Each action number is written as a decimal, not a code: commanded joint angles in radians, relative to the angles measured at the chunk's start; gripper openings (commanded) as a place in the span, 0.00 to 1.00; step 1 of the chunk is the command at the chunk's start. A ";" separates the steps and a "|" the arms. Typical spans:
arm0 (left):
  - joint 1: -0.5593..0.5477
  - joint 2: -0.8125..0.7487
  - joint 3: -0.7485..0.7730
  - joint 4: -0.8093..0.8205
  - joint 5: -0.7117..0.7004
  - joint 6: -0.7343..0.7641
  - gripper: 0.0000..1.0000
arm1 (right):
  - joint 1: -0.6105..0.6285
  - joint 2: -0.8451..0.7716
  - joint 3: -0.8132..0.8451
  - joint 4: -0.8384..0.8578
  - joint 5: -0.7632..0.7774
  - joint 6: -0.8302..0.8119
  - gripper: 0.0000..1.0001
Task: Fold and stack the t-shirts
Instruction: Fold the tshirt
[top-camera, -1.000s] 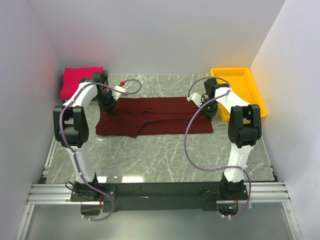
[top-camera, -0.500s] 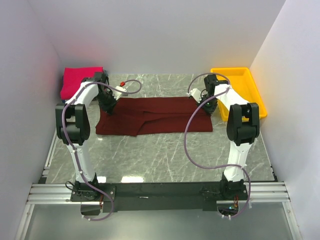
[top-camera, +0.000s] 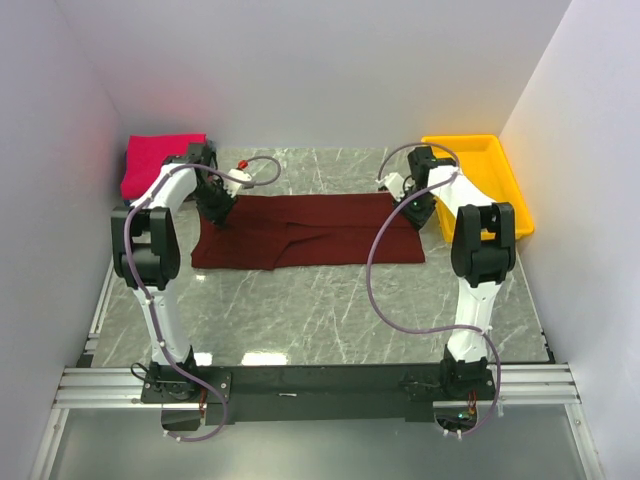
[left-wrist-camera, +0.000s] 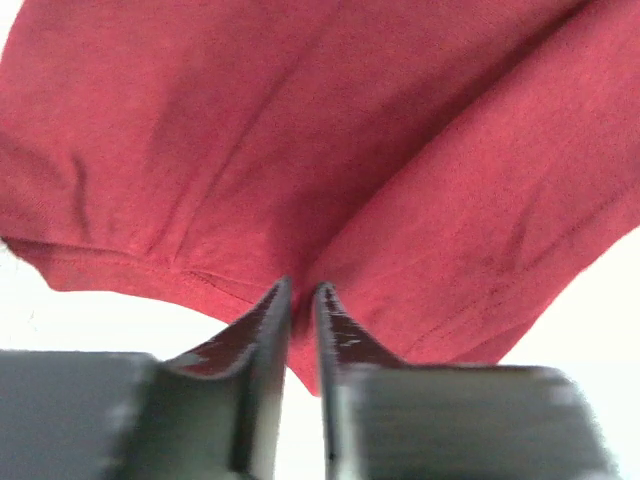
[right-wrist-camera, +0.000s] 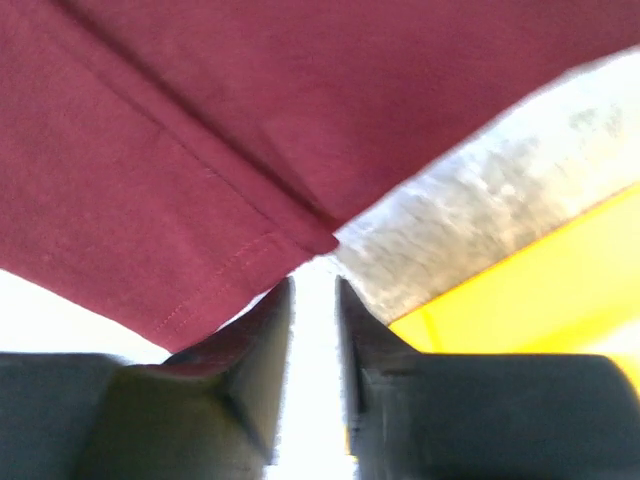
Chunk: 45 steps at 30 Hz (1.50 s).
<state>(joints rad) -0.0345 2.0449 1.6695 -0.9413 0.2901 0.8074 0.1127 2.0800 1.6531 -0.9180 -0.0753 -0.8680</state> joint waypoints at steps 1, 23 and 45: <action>0.031 -0.006 0.032 0.048 0.014 -0.103 0.30 | -0.031 -0.001 0.068 -0.011 0.002 0.112 0.37; 0.281 -0.170 -0.320 0.045 0.184 -0.255 0.54 | -0.100 -0.055 -0.131 -0.081 -0.167 0.514 0.48; 0.332 -0.287 -0.603 -0.010 0.146 -0.183 0.01 | -0.140 -0.079 -0.297 -0.071 -0.064 0.433 0.00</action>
<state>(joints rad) 0.2852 1.8282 1.1328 -0.8879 0.4694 0.5659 -0.0067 2.0308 1.4242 -0.9787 -0.2176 -0.3759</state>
